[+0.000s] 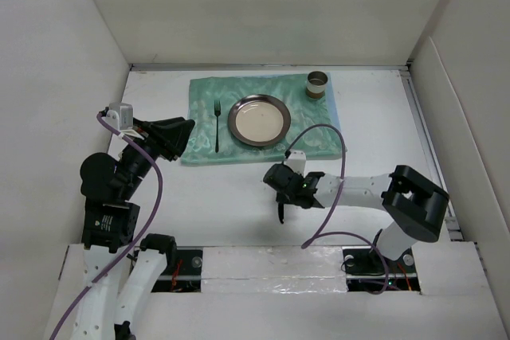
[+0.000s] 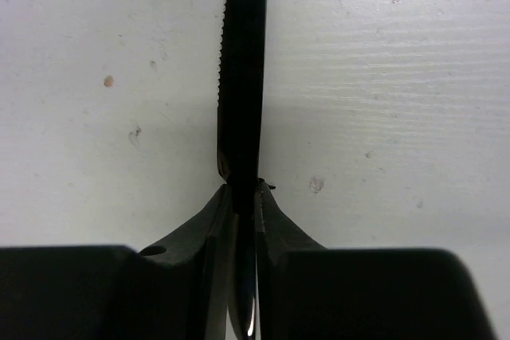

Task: Set the dinner table for one person

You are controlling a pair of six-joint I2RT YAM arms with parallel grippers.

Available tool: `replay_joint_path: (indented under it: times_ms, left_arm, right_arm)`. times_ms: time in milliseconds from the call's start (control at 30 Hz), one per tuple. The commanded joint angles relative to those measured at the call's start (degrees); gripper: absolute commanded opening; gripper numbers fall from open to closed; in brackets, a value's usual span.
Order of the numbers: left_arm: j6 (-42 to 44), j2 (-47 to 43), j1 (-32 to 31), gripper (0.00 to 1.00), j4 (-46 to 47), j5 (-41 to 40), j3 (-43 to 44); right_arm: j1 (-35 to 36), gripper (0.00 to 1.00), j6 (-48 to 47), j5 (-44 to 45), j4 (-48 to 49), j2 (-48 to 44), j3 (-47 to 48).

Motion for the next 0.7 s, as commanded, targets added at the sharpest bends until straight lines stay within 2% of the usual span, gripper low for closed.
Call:
replay_joint_path:
  times_ms: [0, 100, 667]
  left_arm:
    - [0.6, 0.3, -0.4, 0.34, 2.1, 0.8, 1.7]
    - [0.7, 0.1, -0.4, 0.34, 2.0, 0.2, 1.5]
    - [0.8, -0.3, -0.4, 0.34, 1.9, -0.3, 1.4]
  right_arm:
    - [1.0, 0.11, 2.4, -5.8, -4.4, 6.6, -6.6]
    - [2.1, 0.00, 3.1, -5.4, -5.6, 5.1, -6.7]
    - [6.2, 0.00, 4.5, -0.4, -21.4, -7.7, -1.8]
